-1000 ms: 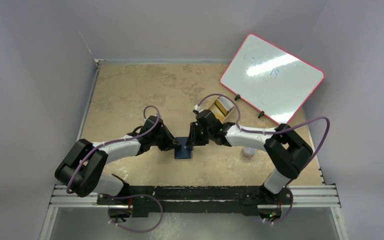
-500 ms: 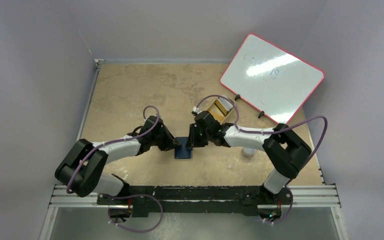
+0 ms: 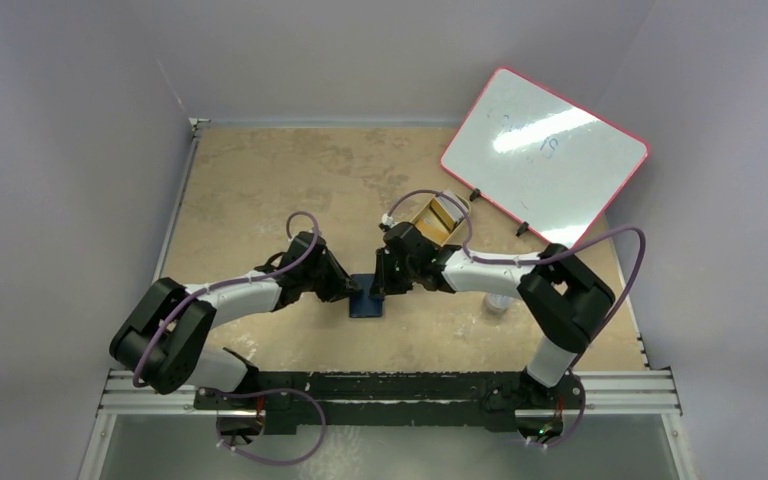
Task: Put the credit cards into the card holder
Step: Close the card holder at the center of the board.
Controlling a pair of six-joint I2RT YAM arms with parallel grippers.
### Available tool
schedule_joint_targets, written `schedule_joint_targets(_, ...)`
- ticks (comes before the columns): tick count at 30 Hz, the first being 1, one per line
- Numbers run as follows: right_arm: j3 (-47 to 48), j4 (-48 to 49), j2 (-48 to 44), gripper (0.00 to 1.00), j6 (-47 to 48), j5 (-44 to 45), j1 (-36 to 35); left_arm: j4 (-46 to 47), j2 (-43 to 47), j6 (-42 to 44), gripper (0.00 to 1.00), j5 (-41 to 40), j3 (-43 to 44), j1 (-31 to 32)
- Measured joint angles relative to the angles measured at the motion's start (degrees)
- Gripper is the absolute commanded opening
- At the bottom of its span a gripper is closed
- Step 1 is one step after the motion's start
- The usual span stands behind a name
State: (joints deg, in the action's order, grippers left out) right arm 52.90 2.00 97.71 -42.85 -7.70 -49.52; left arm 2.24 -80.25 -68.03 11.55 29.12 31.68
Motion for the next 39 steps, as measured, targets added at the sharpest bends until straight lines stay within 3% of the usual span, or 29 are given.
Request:
schedule_joint_targets(11, 3.8, -5.6, 1.5, 0.1, 0.5, 3.5, -1.5, 0.0, 0.0, -0.1, 0.14, 0.0, 0.0, 0.0)
schedule_joint_targets(27, 18.2, -22.7, 9.7, 0.13, 2.5, 6.9, -3.0, 2.2, 0.2, -0.4, 0.14, 0.1, -1.3, 0.0)
schedule_joint_targets(35, 19.8, -24.9, 11.1, 0.13, 3.0, 7.3, -3.0, 2.9, 0.6, -0.4, 0.14, 0.1, -1.8, 0.0)
schedule_joint_targets(39, 20.2, -24.8, 10.7, 0.16, 3.0, 8.0, -3.4, 1.4, 2.0, -0.3, 0.19, -0.5, -1.8, 0.0)
